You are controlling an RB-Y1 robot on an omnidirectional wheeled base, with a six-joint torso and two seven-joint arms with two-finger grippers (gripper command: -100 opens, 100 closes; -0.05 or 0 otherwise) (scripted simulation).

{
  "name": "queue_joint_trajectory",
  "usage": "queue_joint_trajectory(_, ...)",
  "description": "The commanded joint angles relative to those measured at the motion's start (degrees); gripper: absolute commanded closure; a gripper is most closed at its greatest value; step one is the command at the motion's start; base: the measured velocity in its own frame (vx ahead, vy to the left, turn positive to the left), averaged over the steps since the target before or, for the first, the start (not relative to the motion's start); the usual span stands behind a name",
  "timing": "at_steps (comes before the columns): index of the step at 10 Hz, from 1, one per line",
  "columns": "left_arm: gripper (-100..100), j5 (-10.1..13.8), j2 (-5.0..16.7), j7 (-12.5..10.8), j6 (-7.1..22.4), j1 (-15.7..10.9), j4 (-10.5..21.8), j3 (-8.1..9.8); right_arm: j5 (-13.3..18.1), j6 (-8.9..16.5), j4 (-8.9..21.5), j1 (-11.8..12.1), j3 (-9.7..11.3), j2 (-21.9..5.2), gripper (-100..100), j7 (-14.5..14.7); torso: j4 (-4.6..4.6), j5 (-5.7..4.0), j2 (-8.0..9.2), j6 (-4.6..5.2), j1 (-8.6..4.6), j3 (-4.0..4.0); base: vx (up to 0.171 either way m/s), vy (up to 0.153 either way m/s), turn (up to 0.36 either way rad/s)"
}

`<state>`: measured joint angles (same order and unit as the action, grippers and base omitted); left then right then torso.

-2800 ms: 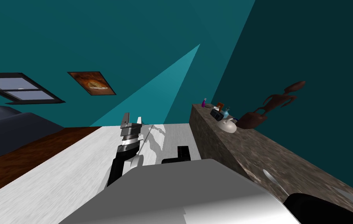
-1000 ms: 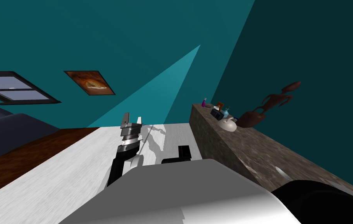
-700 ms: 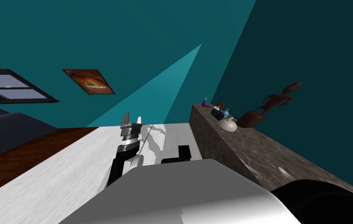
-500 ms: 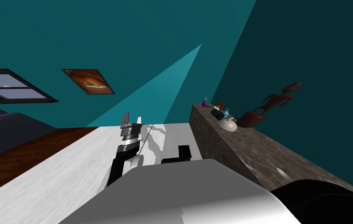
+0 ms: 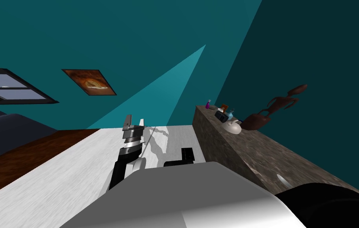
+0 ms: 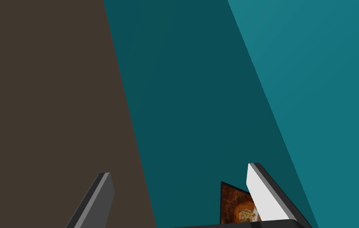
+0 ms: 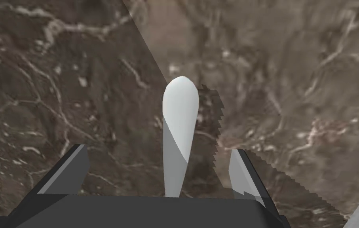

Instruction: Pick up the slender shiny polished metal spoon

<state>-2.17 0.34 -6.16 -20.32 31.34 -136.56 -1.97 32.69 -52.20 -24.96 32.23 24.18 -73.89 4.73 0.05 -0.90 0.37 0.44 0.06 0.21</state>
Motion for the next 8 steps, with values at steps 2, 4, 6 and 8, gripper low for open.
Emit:
queue_joint_trajectory(2,0,0.00,0.00,0.00,0.00,0.00,0.00,0.00,0.91,-2.71,5.97,-5.31,1.98,1.02,-100,0.24,0.02,-0.10,0.06,0.02,-0.05,0.04,-0.004,0.020,-0.011)
queue_joint_trajectory(4,0,0.00,0.00,0.00,0.00,0.00,0.00,0.00,0.91,-2.71,6.14,-6.55,1.98,1.02,-100,0.24,0.03,-0.13,0.08,0.02,-0.16,0.05,0.000,0.000,0.000)
queue_joint_trajectory(6,0,0.00,0.00,0.00,0.00,0.00,0.00,0.00,0.91,-2.71,6.59,-7.59,1.98,1.02,-100,0.24,0.02,-0.13,0.07,0.01,-0.19,0.05,0.000,0.000,0.000)
queue_joint_trajectory(8,0,0.00,0.00,0.00,0.00,0.00,0.00,0.00,0.91,-2.71,8.47,-7.59,1.98,1.02,-100,0.24,0.02,-0.12,0.07,0.02,-0.23,0.05,0.000,0.000,0.000)
